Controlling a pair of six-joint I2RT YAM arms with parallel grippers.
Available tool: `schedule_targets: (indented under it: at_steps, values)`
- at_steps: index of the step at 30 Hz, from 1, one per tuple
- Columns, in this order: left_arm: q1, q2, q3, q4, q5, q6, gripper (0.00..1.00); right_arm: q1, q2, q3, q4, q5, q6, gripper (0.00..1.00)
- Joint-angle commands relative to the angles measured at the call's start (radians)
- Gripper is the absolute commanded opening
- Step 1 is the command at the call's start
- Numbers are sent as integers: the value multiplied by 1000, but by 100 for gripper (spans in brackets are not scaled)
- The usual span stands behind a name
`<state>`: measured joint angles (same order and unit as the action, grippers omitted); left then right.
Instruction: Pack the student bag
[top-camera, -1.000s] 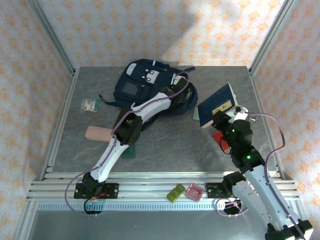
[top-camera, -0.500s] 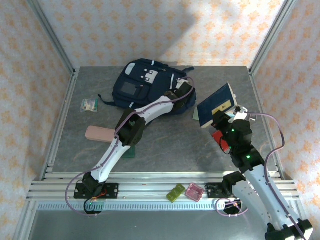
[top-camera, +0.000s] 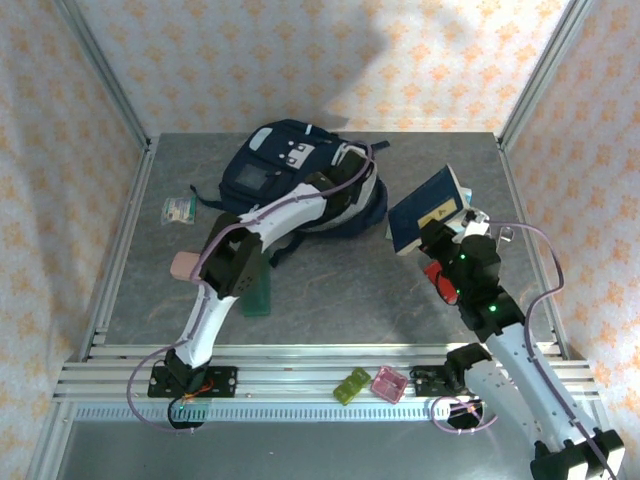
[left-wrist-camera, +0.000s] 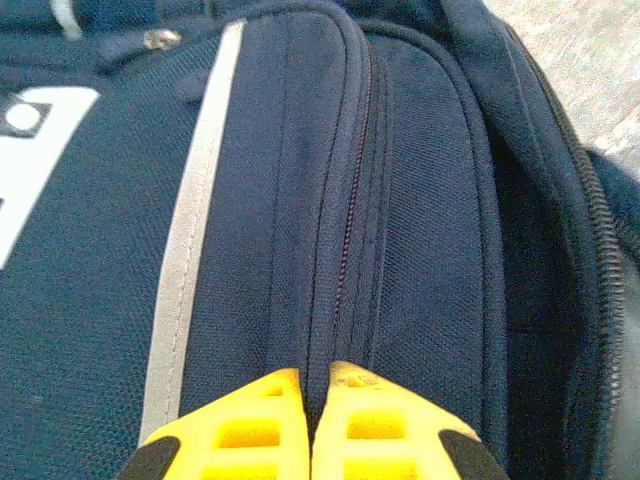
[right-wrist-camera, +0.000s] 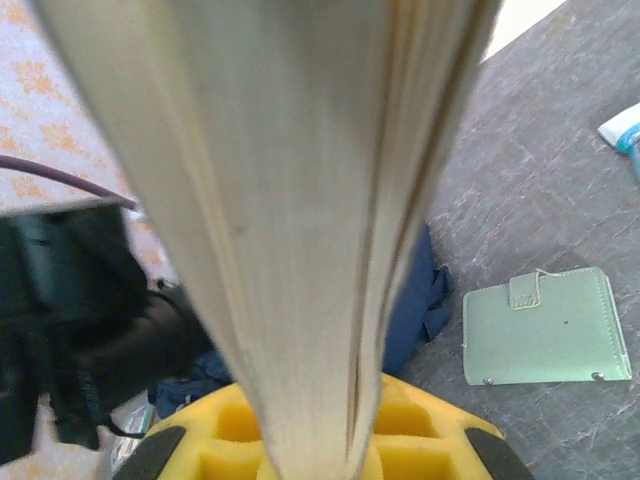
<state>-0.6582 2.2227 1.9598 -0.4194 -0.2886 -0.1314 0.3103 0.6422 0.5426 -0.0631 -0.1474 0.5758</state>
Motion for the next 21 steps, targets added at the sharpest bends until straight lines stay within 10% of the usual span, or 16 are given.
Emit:
schedule_targets:
  at_steps: [1,21]
  values:
    - [1,-134,-16,8,-12,54,0,-5,39,2,105,-90,28,0]
    - [38,-465,-189,143,-52,140,0,-5,796,210,670,-636,323,0]
